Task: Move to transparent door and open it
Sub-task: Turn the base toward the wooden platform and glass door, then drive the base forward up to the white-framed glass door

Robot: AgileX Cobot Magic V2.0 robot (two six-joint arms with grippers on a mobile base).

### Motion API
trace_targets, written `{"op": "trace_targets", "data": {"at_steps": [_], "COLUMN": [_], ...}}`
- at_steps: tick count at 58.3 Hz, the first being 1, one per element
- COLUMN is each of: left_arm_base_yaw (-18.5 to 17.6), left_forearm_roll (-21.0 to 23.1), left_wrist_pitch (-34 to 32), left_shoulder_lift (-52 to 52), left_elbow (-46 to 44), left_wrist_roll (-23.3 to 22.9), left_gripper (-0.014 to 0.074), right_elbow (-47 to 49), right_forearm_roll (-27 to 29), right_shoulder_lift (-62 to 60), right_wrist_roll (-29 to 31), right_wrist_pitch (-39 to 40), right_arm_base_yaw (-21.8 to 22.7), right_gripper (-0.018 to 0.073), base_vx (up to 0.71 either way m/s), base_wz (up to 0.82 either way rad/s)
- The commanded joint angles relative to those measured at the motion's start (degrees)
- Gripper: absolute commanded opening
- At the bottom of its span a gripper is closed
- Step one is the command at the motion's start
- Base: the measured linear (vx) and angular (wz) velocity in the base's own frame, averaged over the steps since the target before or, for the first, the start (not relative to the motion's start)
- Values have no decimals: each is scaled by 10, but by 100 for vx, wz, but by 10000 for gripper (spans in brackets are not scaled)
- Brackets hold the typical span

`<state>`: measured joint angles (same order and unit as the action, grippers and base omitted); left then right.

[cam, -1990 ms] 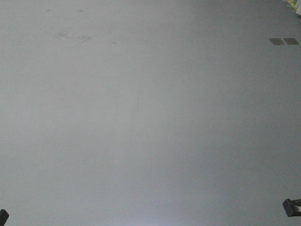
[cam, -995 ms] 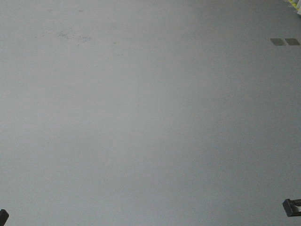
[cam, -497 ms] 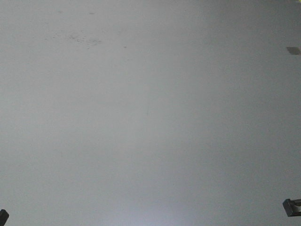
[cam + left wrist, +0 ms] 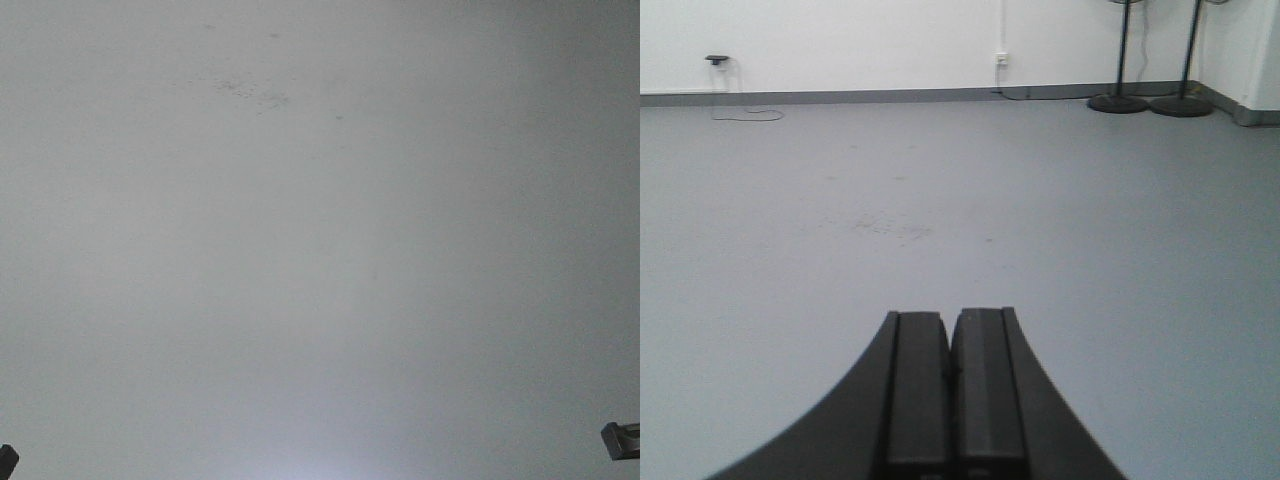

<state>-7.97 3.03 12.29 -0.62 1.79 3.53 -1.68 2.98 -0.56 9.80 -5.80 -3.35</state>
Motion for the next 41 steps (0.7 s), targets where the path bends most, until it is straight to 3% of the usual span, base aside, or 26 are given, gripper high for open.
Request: {"op": "trace_targets", "data": {"at_steps": [1, 41], "left_arm_base_yaw": [0, 0], "left_forearm_roll": [3, 3], "left_wrist_pitch": [-47, -47], "left_shoulder_lift": [-7, -7], "left_elbow": [4, 4], "left_wrist_roll": [-4, -4], "left_gripper": [3, 3], "right_elbow": [-2, -2], "right_forearm_roll": [-3, -3], "right_shoulder_lift": [-10, -10], "right_wrist_roll": [3, 3], "right_wrist_pitch": [45, 45], "right_arm_base_yaw": [0, 0], "right_gripper": [-1, -1], "base_vx": [29, 33], "base_wz": [35, 32]}}
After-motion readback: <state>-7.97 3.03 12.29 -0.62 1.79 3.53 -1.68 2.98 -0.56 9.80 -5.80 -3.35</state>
